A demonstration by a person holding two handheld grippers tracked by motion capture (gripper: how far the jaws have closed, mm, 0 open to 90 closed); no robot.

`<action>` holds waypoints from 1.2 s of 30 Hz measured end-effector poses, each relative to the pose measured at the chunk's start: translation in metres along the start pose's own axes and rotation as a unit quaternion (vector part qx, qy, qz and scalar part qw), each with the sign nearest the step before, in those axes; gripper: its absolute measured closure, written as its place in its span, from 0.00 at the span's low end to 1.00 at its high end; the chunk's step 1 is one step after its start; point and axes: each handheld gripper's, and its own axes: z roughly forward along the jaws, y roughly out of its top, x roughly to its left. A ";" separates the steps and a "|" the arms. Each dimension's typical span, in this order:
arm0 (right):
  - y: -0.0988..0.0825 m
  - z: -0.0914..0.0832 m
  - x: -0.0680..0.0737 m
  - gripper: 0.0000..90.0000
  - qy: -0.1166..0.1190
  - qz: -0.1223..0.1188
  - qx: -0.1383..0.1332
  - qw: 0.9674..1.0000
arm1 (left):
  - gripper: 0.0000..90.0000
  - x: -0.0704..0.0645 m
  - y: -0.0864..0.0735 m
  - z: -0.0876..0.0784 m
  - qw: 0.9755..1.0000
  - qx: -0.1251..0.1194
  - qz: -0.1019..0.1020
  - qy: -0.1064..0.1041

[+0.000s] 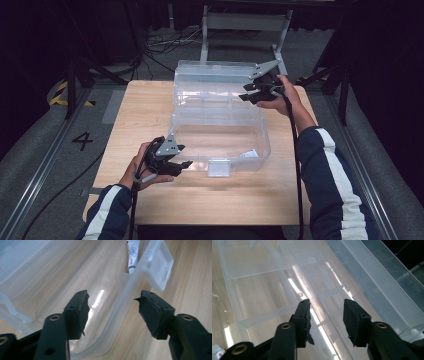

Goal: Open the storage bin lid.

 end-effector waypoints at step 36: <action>0.027 0.003 0.016 0.95 0.037 -0.097 0.063 0.993 | 0.83 -0.004 0.017 0.027 0.997 0.061 0.049 -0.029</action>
